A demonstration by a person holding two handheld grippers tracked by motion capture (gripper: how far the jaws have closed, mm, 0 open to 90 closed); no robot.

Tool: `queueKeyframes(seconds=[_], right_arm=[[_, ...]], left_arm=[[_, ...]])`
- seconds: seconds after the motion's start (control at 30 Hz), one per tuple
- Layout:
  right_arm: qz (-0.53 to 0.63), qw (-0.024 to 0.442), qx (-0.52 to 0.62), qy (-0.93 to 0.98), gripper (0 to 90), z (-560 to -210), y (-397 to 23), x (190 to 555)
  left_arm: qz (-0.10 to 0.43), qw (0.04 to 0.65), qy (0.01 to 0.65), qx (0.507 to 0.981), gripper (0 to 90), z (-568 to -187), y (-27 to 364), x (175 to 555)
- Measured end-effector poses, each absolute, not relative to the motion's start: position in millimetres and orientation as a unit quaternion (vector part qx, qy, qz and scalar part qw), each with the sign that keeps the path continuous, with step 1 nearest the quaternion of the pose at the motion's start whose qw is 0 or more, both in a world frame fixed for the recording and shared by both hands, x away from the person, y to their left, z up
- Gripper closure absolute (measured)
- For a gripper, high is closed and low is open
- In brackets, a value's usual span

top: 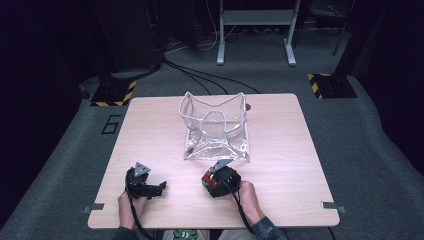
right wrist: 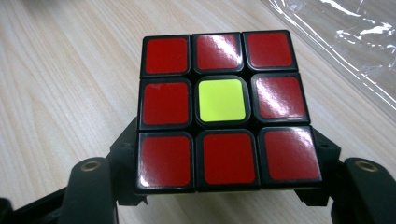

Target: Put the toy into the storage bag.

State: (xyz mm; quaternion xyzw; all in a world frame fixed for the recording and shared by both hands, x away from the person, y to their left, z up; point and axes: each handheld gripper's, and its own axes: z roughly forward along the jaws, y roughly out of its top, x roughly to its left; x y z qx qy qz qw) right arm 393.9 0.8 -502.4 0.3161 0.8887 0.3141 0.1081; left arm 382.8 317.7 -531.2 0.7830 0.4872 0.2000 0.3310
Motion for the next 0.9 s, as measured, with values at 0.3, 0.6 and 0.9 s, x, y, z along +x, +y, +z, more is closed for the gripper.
queueKeyframes(seconds=[0.3,0.6,0.9], right_arm=[[0.332,0.106,0.316,0.882,33.4,-492.2,-6.1,393.9],[0.335,0.103,0.321,0.880,33.4,-482.2,-12.6,394.3],[0.331,0.099,0.323,0.881,33.4,-473.9,-15.5,393.4]], left_arm=[[0.200,0.331,0.487,0.783,0.9,-531.2,317.7,382.9],[0.200,0.331,0.487,0.783,0.9,-531.3,317.7,382.8],[0.200,0.331,0.487,0.783,0.9,-531.2,317.7,382.9]])
